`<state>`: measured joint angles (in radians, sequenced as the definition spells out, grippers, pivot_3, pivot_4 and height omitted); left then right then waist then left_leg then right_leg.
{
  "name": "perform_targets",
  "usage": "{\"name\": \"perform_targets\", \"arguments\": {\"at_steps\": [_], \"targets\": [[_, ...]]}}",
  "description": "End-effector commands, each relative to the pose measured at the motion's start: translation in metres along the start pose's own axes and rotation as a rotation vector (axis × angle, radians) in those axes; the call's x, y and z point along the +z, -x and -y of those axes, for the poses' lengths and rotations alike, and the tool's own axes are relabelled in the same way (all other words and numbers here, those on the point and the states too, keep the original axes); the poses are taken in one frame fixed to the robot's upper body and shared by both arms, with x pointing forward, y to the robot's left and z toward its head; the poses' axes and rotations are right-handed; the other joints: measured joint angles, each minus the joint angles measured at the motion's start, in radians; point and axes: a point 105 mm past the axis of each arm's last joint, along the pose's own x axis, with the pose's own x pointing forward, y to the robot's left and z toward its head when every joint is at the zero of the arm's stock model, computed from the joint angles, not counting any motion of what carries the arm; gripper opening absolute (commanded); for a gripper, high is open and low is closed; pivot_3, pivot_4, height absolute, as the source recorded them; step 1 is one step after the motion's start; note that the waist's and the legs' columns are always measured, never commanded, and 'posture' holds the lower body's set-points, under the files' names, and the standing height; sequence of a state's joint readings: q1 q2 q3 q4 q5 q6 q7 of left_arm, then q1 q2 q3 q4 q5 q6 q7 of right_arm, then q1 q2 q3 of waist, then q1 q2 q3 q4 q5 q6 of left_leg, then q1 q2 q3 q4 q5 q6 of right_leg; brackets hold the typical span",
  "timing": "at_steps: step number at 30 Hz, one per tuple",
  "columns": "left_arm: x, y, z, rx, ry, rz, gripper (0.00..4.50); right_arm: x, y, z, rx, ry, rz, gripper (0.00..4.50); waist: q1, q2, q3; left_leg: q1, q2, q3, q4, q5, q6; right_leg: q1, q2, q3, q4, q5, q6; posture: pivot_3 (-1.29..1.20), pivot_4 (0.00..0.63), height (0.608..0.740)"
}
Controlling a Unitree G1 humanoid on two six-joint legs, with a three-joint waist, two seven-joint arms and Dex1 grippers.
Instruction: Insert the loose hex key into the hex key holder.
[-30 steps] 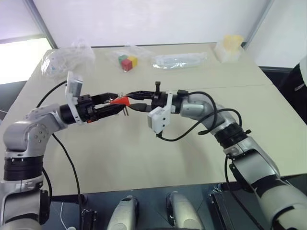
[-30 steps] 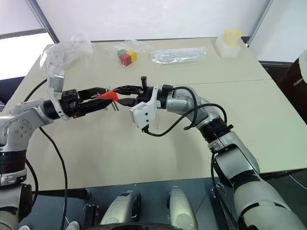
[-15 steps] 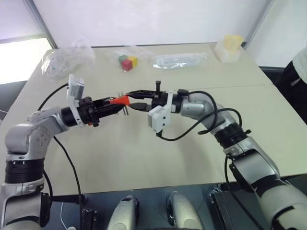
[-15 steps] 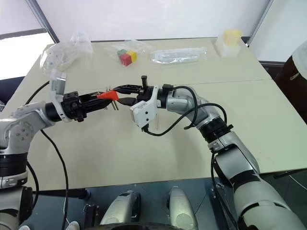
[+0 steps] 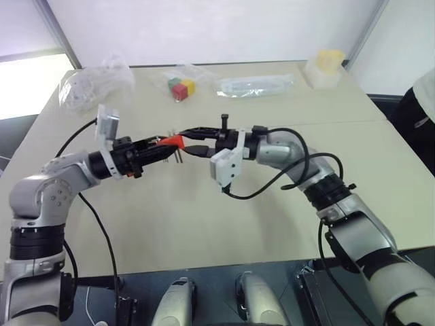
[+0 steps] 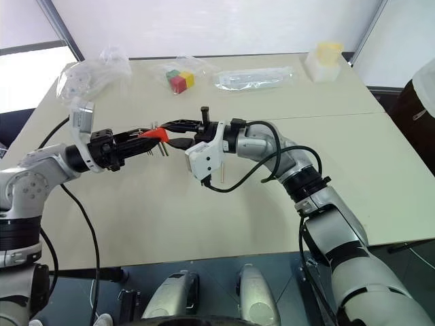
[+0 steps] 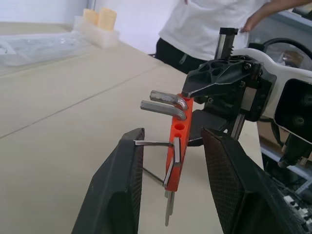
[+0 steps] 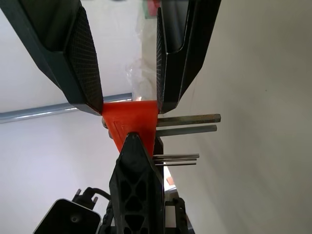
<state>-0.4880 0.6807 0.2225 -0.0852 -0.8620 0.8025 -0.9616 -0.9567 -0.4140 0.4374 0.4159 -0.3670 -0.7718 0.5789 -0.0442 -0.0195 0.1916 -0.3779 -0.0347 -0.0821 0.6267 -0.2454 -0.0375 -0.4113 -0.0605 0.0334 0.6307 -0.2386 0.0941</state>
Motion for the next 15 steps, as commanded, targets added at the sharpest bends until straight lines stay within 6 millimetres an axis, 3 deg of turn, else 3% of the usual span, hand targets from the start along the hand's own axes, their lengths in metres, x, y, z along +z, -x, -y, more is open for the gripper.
{"name": "perform_targets", "arguments": {"at_steps": [1, 15], "targets": [[0.0156, 0.0014, 0.0064, -0.014, -0.033, 0.057, 0.27, 0.0033, 0.0042, 0.0197, -0.055, 0.032, 0.012, 1.03, 0.000, 0.000, 0.000, 0.000, 0.000, 0.000, 0.000, 0.000, 0.000, 0.000, 0.000, 0.000, 0.000, 0.000, 0.000, 0.00, 0.150, 0.740], [0.0127, 0.0013, 0.0086, 0.011, -0.017, 0.083, 0.30, -0.0018, 0.0057, 0.0233, -0.070, 0.015, -0.011, 1.03, 0.000, 0.000, 0.000, 0.000, 0.000, 0.000, 0.000, 0.000, 0.000, 0.000, 0.000, 0.000, 0.000, 0.000, 0.000, 0.00, 0.150, 0.740]]}}
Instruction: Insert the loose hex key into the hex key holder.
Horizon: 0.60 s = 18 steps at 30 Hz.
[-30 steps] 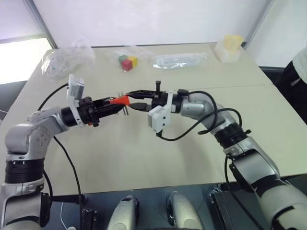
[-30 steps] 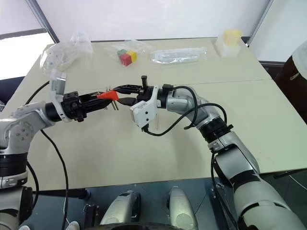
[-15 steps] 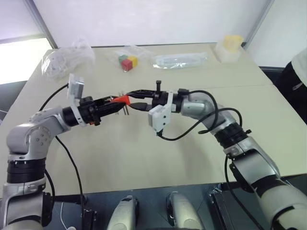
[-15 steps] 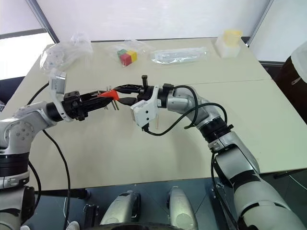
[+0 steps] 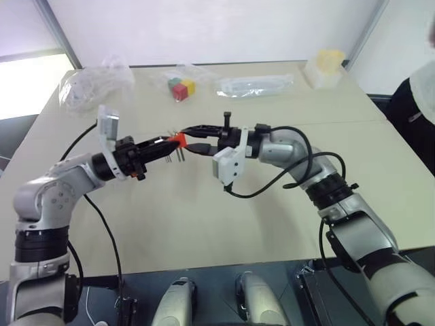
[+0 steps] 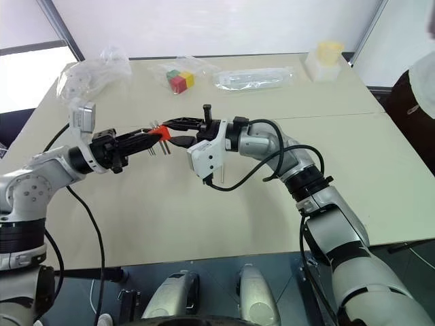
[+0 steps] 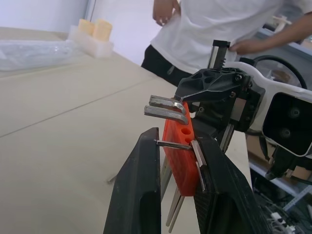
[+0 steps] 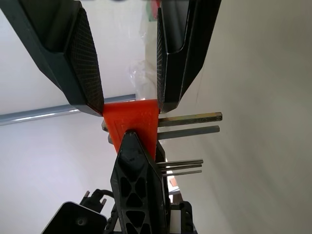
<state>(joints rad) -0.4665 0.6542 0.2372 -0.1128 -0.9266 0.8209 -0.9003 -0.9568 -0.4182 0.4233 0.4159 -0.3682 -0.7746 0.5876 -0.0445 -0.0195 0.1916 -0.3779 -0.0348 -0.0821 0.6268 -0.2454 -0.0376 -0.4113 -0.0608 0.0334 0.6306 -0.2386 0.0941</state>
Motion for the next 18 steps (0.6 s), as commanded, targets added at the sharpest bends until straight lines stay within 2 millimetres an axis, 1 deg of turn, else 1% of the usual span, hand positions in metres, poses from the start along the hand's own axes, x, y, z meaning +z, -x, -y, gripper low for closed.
{"name": "perform_targets", "arguments": {"at_steps": [1, 12, 18], "targets": [[0.013, 0.003, 0.005, 0.009, -0.064, 0.038, 0.30, 0.000, 0.003, 0.022, -0.072, 0.006, -0.004, 1.03, 0.000, 0.000, 0.000, 0.000, 0.000, 0.000, 0.000, 0.000, 0.000, 0.000, 0.000, 0.000, 0.000, 0.000, 0.000, 0.00, 0.150, 0.740], [0.011, 0.006, 0.002, 0.039, -0.095, 0.019, 0.30, -0.002, 0.002, 0.023, -0.081, -0.011, -0.011, 1.03, 0.000, 0.000, 0.000, 0.000, 0.000, 0.000, 0.000, 0.000, 0.000, 0.000, 0.000, 0.000, 0.000, 0.000, 0.000, 0.00, 0.150, 0.740], [0.005, 0.012, -0.008, 0.113, -0.142, -0.010, 0.30, -0.004, 0.003, 0.021, -0.078, -0.015, -0.019, 1.03, 0.000, 0.000, 0.000, 0.000, 0.000, 0.000, 0.000, 0.000, 0.000, 0.000, 0.000, 0.000, 0.000, 0.000, 0.000, 0.00, 0.150, 0.740]]}}
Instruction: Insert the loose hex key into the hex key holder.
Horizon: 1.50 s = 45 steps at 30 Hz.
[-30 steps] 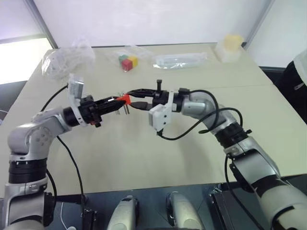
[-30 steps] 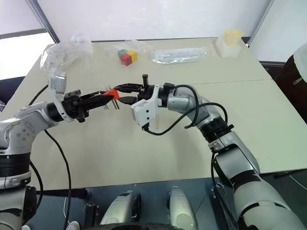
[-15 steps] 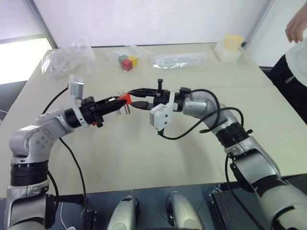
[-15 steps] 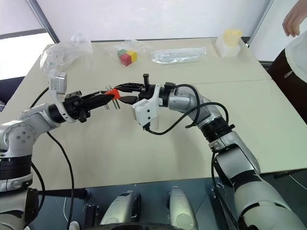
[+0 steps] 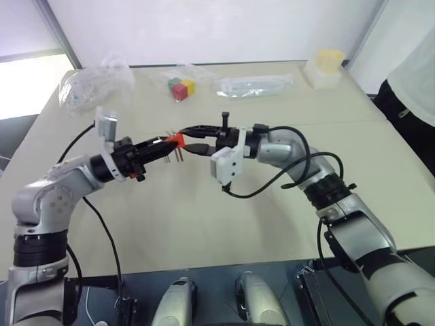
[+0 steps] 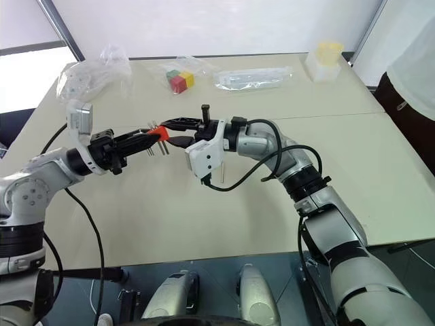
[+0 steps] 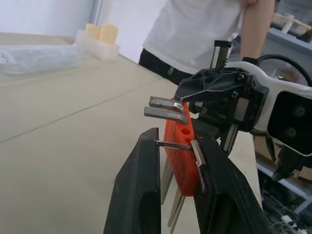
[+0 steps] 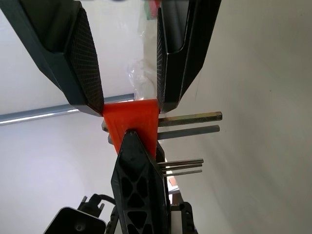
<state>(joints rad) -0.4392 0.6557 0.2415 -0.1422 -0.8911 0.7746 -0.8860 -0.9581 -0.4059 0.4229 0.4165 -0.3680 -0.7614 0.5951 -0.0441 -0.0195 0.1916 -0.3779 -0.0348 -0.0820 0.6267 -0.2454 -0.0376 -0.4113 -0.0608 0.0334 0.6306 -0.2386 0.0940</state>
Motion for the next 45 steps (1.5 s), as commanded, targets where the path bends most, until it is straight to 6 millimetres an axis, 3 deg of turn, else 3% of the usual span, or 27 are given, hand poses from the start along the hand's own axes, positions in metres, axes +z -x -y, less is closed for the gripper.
{"name": "perform_targets", "arguments": {"at_steps": [1, 7, 19, 33, 35, 37, 45], "targets": [[0.005, 0.010, -0.009, 0.090, -0.084, -0.006, 0.30, -0.004, 0.006, 0.022, -0.080, -0.004, -0.019, 1.03, 0.000, 0.000, 0.000, 0.000, 0.000, 0.000, 0.000, 0.000, 0.000, 0.000, 0.000, 0.000, 0.000, 0.000, 0.000, 0.00, 0.150, 0.740], [0.005, 0.020, -0.021, 0.194, -0.087, 0.027, 0.30, -0.007, 0.006, 0.022, -0.083, -0.003, -0.030, 1.03, 0.000, 0.000, 0.000, 0.000, 0.000, 0.000, 0.000, 0.000, 0.000, 0.000, 0.000, 0.000, 0.000, 0.000, 0.000, 0.00, 0.150, 0.740], [0.005, 0.010, -0.008, 0.230, -0.099, 0.108, 0.30, -0.016, 0.005, 0.028, -0.114, -0.014, -0.066, 1.03, 0.000, 0.000, 0.000, 0.000, 0.000, 0.000, 0.000, 0.000, 0.000, 0.000, -0.001, 0.000, 0.000, 0.000, 0.000, 0.00, 0.150, 0.740], [0.003, 0.017, -0.018, 0.258, -0.063, 0.099, 0.30, -0.015, 0.003, 0.027, -0.102, -0.004, -0.056, 1.03, 0.000, 0.000, 0.000, 0.000, 0.000, 0.000, 0.000, 0.000, 0.000, 0.000, -0.001, 0.000, 0.000, 0.000, 0.000, 0.00, 0.150, 0.740], [0.004, 0.016, -0.020, 0.265, -0.075, 0.091, 1.34, -0.016, 0.003, 0.026, -0.101, -0.005, -0.056, 1.03, 0.000, 0.000, 0.000, 0.000, 0.000, 0.000, 0.000, 0.000, 0.000, 0.000, -0.001, 0.000, 0.000, 0.000, 0.000, 0.00, 0.150, 0.740], [0.004, 0.016, -0.021, 0.265, -0.084, 0.088, 2.09, -0.016, 0.002, 0.026, -0.101, -0.005, -0.057, 1.03, 0.001, 0.000, 0.000, 0.000, -0.001, 0.000, 0.000, 0.000, 0.000, 0.000, 0.000, 0.000, 0.000, 0.000, 0.000, 0.00, 0.150, 0.740], [0.008, 0.013, -0.023, 0.260, -0.085, 0.115, 2.09, -0.016, 0.002, 0.026, -0.098, -0.002, -0.058, 1.03, 0.000, 0.000, 0.000, 0.000, 0.000, 0.000, 0.000, 0.000, 0.000, 0.000, 0.000, 0.000, 0.000, 0.000, 0.000, 0.00, 0.150, 0.740]]}}
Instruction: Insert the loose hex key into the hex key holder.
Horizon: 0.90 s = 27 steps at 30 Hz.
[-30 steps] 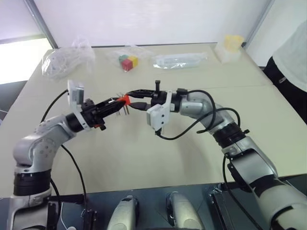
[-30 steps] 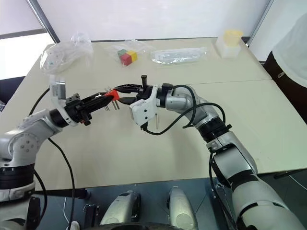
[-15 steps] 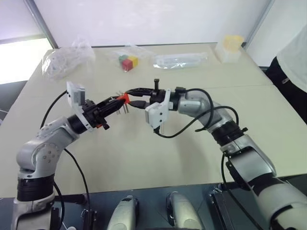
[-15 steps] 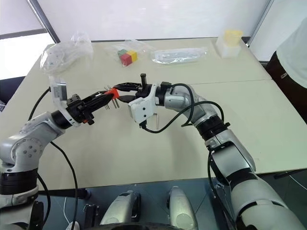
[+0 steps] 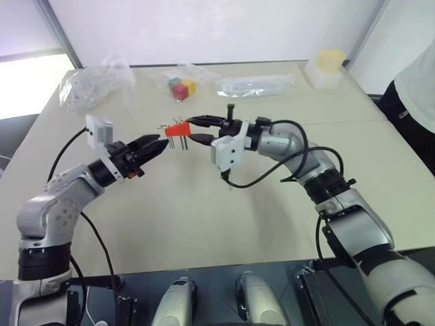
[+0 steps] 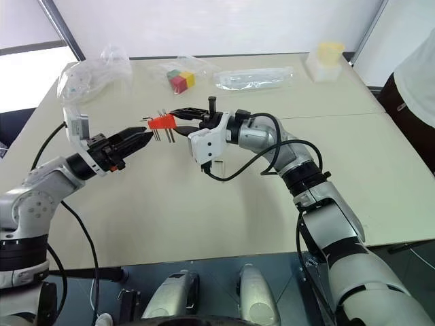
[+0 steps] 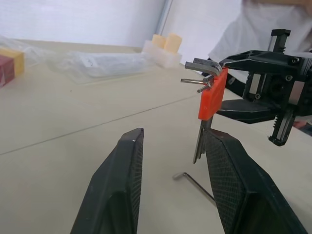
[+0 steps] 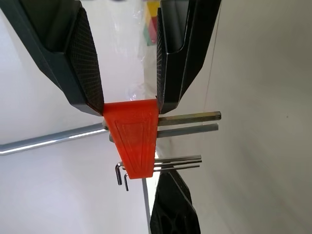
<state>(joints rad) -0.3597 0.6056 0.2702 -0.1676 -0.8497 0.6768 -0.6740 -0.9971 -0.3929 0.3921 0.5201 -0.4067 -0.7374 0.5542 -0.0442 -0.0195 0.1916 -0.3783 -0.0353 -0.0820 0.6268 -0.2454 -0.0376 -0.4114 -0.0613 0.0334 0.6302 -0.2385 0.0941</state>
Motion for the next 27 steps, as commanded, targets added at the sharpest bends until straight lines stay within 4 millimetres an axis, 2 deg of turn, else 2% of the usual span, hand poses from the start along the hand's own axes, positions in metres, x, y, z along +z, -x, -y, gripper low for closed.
{"name": "perform_targets", "arguments": {"at_steps": [1, 9, 12, 14, 19, 27], "targets": [[0.017, 0.000, 0.001, -0.001, -0.050, 0.061, 2.09, 0.008, 0.000, 0.020, -0.070, 0.028, 0.037, 1.03, 0.000, 0.000, 0.000, 0.000, 0.000, 0.000, 0.000, 0.000, 0.000, 0.000, 0.000, 0.000, 0.000, 0.000, 0.000, 0.00, 0.150, 0.740], [0.017, -0.006, 0.014, -0.101, -0.035, 0.043, 2.09, 0.019, -0.003, 0.025, -0.066, 0.040, 0.067, 1.03, 0.001, 0.000, 0.000, 0.000, 0.000, 0.000, 0.000, 0.000, 0.000, 0.000, 0.000, 0.000, 0.000, 0.000, 0.000, 0.00, 0.150, 0.740], [0.015, -0.008, 0.016, -0.115, -0.048, 0.023, 2.87, 0.020, -0.003, 0.026, -0.067, 0.041, 0.071, 1.03, 0.000, 0.000, 0.000, 0.000, 0.000, 0.000, 0.000, 0.000, 0.000, 0.000, 0.000, 0.000, 0.000, 0.000, 0.000, 0.00, 0.150, 0.740], [0.015, -0.009, 0.014, -0.109, -0.058, 0.023, 3.86, 0.021, -0.003, 0.026, -0.066, 0.040, 0.073, 1.03, 0.000, 0.000, 0.000, 0.000, 0.000, 0.000, 0.000, 0.000, 0.000, 0.000, 0.000, 0.000, 0.000, 0.000, 0.000, 0.00, 0.150, 0.740], [0.020, -0.010, 0.013, -0.107, -0.058, 0.046, 3.86, 0.022, -0.003, 0.024, -0.062, 0.038, 0.073, 1.03, 0.001, 0.000, 0.000, 0.000, 0.000, 0.000, 0.000, 0.000, 0.000, 0.000, 0.000, 0.000, 0.000, 0.000, 0.000, 0.00, 0.150, 0.740], [0.033, -0.015, 0.020, -0.154, -0.024, 0.106, 3.86, 0.022, -0.003, 0.023, -0.053, 0.046, 0.071, 1.03, 0.000, 0.000, 0.000, 0.000, 0.000, 0.000, 0.000, 0.000, 0.000, 0.000, 0.000, 0.000, 0.000, 0.000, 0.000, 0.00, 0.150, 0.740]]}}
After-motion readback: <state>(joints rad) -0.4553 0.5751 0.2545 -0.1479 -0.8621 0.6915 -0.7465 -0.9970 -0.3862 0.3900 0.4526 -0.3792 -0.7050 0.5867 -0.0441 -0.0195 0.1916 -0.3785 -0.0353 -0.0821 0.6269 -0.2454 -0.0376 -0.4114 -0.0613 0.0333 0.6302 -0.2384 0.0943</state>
